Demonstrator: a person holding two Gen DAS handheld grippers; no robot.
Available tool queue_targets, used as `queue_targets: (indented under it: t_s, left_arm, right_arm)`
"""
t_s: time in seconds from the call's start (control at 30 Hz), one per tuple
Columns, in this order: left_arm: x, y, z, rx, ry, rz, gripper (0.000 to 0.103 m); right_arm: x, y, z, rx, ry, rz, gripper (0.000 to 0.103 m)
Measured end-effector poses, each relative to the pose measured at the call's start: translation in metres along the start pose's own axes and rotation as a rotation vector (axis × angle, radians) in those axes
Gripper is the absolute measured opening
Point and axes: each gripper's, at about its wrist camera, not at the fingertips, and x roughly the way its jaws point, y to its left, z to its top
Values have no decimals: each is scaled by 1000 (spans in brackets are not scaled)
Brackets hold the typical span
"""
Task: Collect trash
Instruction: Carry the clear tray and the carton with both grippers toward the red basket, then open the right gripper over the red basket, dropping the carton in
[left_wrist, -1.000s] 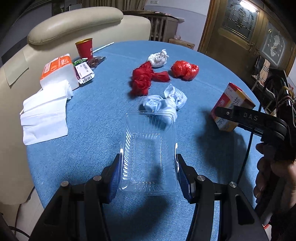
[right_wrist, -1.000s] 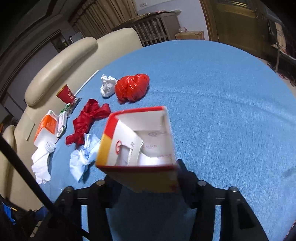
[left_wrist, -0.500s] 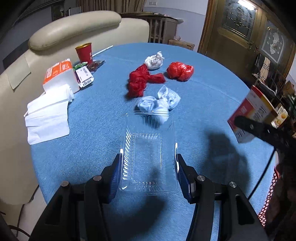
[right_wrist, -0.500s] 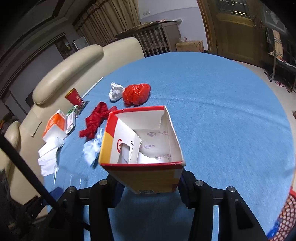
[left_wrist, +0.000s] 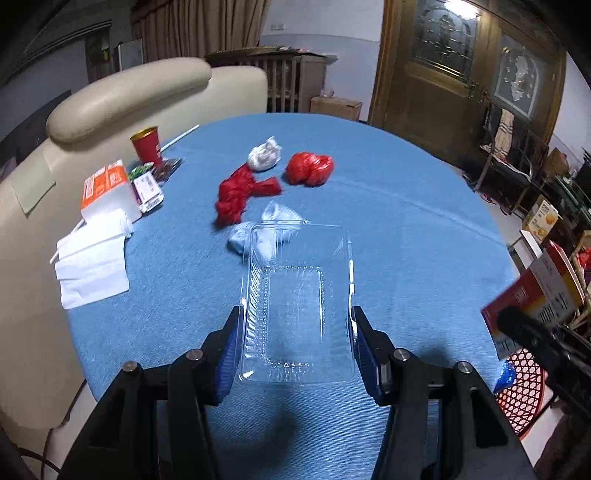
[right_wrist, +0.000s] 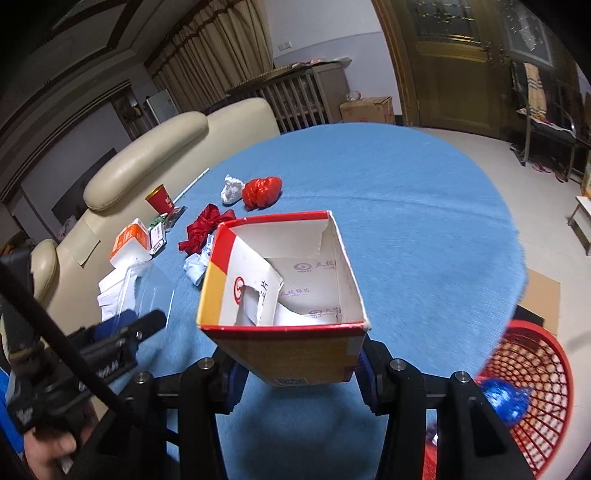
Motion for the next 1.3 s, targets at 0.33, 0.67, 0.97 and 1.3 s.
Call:
queue_targets:
  t_s: [0.33, 0.67, 0.97, 1.3]
  left_arm:
    - [-14, -35, -4, 72, -30, -48, 57]
    - [-13, -78, -12, 161, -16, -97, 57]
    - [-16, -123, -18, 263, -12, -146, 57]
    - [-19, -176, -23, 370, -13, -229, 57]
  right_arm:
    - [-55, -51, -27, 55, -38, -88, 52]
    - [-87, -106, -52, 88, -23, -205, 52]
    - [-91, -158, -75, 170, 42, -273, 52]
    - [-87, -198, -96, 250, 110, -308, 52]
